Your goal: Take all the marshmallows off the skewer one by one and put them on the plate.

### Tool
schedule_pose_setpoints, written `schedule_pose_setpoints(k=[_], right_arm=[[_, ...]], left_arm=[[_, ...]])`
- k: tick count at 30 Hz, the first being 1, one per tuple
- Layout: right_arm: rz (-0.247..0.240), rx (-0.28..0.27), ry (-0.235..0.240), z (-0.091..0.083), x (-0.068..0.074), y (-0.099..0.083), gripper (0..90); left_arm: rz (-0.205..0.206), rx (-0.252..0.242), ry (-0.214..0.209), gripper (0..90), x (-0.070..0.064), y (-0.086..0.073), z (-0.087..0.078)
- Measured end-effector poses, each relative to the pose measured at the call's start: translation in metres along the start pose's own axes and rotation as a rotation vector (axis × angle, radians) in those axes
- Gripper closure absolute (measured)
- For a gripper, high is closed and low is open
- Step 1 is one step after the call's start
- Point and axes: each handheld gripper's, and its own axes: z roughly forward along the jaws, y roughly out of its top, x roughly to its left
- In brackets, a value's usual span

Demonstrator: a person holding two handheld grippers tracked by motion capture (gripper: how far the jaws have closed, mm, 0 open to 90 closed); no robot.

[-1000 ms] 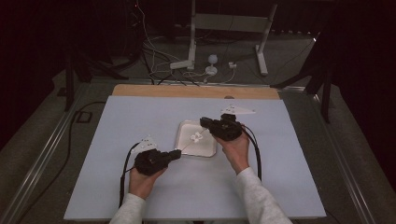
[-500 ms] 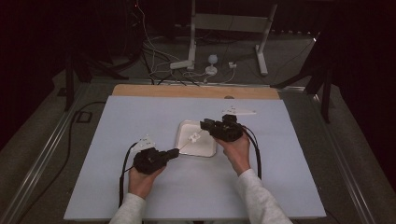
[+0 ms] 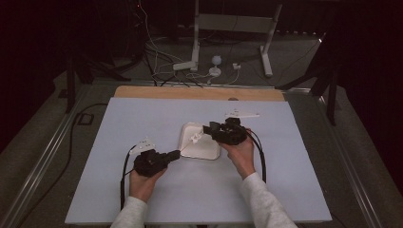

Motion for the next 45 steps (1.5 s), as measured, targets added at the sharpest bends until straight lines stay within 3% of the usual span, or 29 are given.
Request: schedule_pose_setpoints(k=[4,13,18,20,23,28,32,38,41,45], right_arm=[[-0.015,0.021,-0.034,0.005,0.001,-0.003,61.9],[0.001,0.065,-0.098,0.012,-0.004,-0.007,65.1],[0.008,0.048,-0.073,0.006,-0.004,-0.008,62.1],[-0.011,0.043,-0.051,0.004,-0.001,-0.008,60.6],[-0.046,0.056,-0.057,0.004,0.003,-0.01,58.4],[0.008,0.039,0.003,0.002,0.004,-0.013,52.4],[0.015,0.035,0.041,0.0,0.008,-0.016,50.2],[-0.025,0.023,0.049,0.001,0.017,-0.018,54.0],[-0.059,0.02,0.03,0.003,0.023,-0.017,62.3],[-0.078,0.023,0.013,0.004,0.025,-0.017,65.2]], left_arm=[[0.0,0.003,0.001,90.0,0.0,0.0,0.0],[-0.002,0.008,-0.003,90.0,0.0,0.0,-0.002],[-0.01,0.008,0.003,90.0,0.002,-0.001,-0.003],[-0.011,0.007,0.002,90.0,0.002,-0.001,-0.003],[-0.01,0.008,0.004,90.0,0.001,-0.001,-0.002],[-0.009,0.004,0.008,90.0,0.001,-0.001,-0.002],[-0.012,0.004,0.013,90.0,0.002,-0.001,-0.002],[-0.008,0.009,0.019,90.0,0.001,-0.002,-0.001],[-0.006,0.012,0.015,90.0,0.0,-0.002,0.0],[0.005,0.02,0.009,90.0,-0.001,-0.001,0.001]])
